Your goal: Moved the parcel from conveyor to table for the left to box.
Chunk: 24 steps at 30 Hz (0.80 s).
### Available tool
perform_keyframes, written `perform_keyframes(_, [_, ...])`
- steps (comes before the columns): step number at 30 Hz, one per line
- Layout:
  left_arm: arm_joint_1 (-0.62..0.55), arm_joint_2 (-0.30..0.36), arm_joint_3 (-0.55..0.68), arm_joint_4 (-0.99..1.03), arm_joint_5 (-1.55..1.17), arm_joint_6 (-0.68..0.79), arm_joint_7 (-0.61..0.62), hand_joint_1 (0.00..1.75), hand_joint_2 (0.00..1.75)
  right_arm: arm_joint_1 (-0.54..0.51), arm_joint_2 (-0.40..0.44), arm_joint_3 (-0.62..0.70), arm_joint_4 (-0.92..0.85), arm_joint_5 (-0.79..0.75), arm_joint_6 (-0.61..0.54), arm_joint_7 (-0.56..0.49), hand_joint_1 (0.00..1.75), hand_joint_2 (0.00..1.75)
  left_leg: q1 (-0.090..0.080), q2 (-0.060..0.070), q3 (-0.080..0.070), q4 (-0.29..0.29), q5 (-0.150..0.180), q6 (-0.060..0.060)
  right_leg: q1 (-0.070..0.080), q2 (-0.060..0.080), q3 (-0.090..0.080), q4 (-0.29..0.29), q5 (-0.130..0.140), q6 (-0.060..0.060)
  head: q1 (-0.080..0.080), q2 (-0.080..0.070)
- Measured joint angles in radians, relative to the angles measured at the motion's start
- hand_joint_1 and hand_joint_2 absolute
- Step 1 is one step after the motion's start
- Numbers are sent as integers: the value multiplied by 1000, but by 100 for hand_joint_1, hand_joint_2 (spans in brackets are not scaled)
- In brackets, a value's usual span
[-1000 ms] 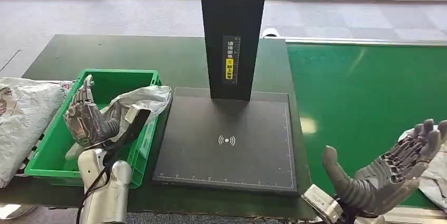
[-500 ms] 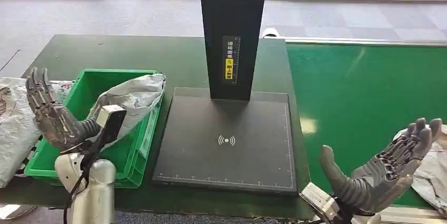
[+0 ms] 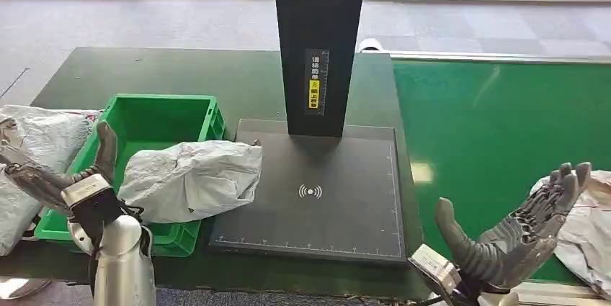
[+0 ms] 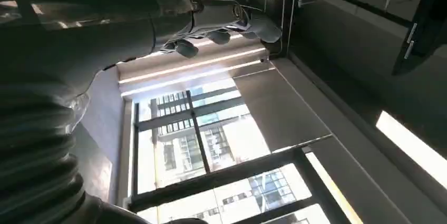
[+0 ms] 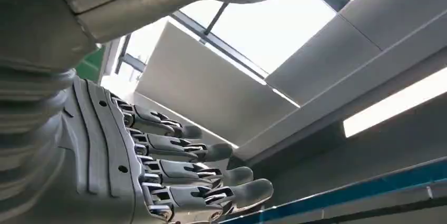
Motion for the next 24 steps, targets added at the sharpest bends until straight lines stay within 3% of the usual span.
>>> perform_keyframes(4, [22,7,-88,6,-16,0,1,0,175,0,0,-16,9,4,0,2,0,175,0,0,-1,0,0,0,0,0,0,0,0,0,0,0])
perform_keyframes(9, [20,8,-121,24,-108,0,10,0,175,0,0,-18,13,9,0,2,0,175,0,0,0,0,0,0,0,0,-1,0,0,0,0,0])
perform_keyframes(24, [23,10,-193,47,-57,-49,8,0,175,-2,2,-49,33,29,0,1,0,175,0,0,-1,0,0,0,0,0,0,0,0,0,0,0])
